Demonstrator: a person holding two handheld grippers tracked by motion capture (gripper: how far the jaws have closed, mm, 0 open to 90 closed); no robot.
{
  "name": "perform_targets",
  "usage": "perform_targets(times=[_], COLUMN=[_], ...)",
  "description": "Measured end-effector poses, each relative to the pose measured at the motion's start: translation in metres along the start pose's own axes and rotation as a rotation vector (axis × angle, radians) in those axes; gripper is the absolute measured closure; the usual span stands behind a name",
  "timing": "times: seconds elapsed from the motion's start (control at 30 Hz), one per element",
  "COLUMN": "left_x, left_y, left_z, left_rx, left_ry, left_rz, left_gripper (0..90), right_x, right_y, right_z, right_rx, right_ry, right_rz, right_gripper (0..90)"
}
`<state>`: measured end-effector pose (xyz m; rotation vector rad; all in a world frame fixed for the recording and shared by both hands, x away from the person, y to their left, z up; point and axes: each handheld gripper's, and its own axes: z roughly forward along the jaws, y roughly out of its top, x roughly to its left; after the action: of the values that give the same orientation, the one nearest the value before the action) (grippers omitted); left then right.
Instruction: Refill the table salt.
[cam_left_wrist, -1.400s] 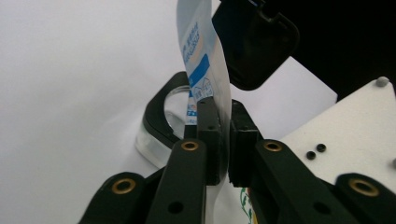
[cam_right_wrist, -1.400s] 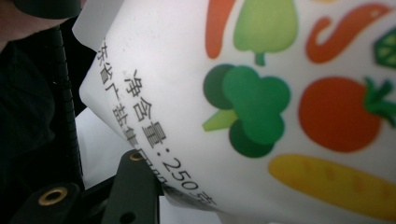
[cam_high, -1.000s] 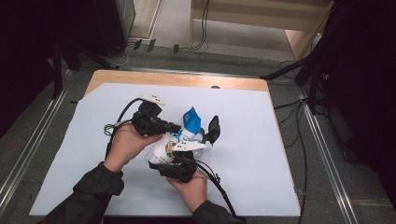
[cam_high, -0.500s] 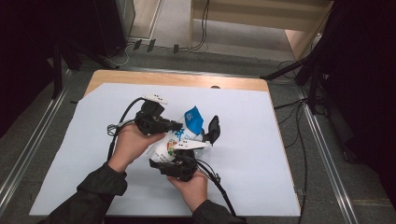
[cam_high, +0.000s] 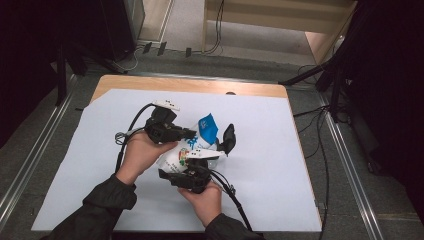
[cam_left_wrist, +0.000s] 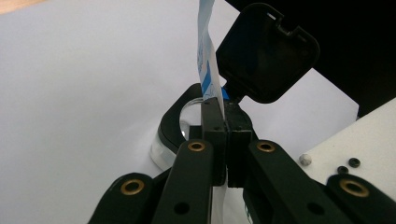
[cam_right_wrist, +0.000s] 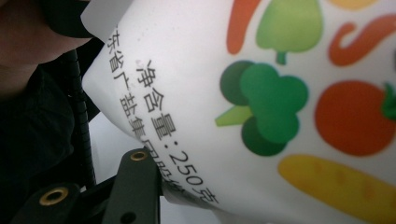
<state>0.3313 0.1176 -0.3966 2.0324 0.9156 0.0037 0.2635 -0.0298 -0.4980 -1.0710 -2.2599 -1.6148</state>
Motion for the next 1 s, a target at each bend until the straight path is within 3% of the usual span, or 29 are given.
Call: perform_targets(times=[1.0], left_x=[-0.0031], left_y=[0.0052], left_z=[0.0053], left_rx=[0.013], left_ry=[-0.006], left_rz=[-0.007], left_gripper=[90.0], right_x=[-0.0003], right_y=[0.0026], right_z=[-0.0013], right_rx=[-0.008], right_ry=[0.015], right_rz=[0.011], right_gripper=[59.6])
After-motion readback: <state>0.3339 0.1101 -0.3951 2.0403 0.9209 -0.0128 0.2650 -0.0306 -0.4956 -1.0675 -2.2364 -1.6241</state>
